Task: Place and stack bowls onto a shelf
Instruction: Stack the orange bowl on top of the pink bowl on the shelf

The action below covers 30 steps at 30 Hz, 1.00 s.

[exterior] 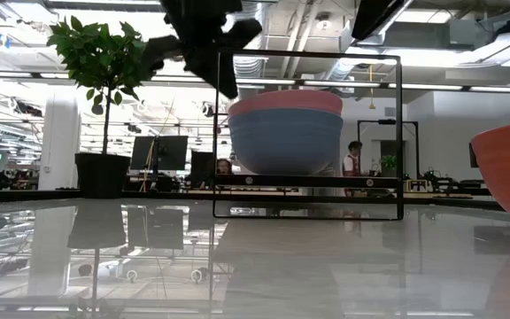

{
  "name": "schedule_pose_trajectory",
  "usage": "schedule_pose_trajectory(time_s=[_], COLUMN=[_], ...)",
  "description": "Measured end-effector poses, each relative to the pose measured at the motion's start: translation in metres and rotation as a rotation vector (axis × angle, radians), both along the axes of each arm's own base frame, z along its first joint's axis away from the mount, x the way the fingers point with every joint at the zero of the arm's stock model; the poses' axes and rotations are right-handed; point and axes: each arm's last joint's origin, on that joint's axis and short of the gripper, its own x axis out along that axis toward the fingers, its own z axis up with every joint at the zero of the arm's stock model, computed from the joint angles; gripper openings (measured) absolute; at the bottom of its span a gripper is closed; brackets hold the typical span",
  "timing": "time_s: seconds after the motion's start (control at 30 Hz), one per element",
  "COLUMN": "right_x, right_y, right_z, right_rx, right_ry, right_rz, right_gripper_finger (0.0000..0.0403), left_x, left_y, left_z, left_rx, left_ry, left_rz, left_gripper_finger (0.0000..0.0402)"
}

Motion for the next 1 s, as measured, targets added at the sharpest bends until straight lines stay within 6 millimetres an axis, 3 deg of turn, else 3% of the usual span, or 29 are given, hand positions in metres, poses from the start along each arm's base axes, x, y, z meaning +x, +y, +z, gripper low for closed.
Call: schedule_pose_trajectory(time_s=[0.2,0.33,0.5,0.73,1.0], right_x=[-0.003,-0.01,-0.019,-0.031,-0.039], right_y=[0.017,0.04,0.062,0.071,0.078], right_z=[-0.017,-0.042,-0.083,-0.12,-0.13], right_rx=[0.195,0.352,0.493,0.596,0.582], right_ry=[-0.005,0.043,0.113,0.22,0.302], right_rz=[-0.046,-0.114,-0.21,-0.285,-0.189], right_gripper_finger=[0.023,0.023,0.023,0.023,0.023], left_x=[-0.031,-0.056,-0.079,-0.088,-0.089], left_y=[-0.002,-0.001,0.001,0.0,-0.001], left_z=[0.042,0.073,0.094,0.094,0.084], left_rx=[-0.073,-0.223,-0.374,-0.424,-0.478], left_ry=[-0.159,-0.302,-0.399,-0.381,-0.284], left_rz=[0.068,0.066,0.075,0.12,0.176], left_gripper_finger=[0.0,0.0,0.0,0.0027,0.0097])
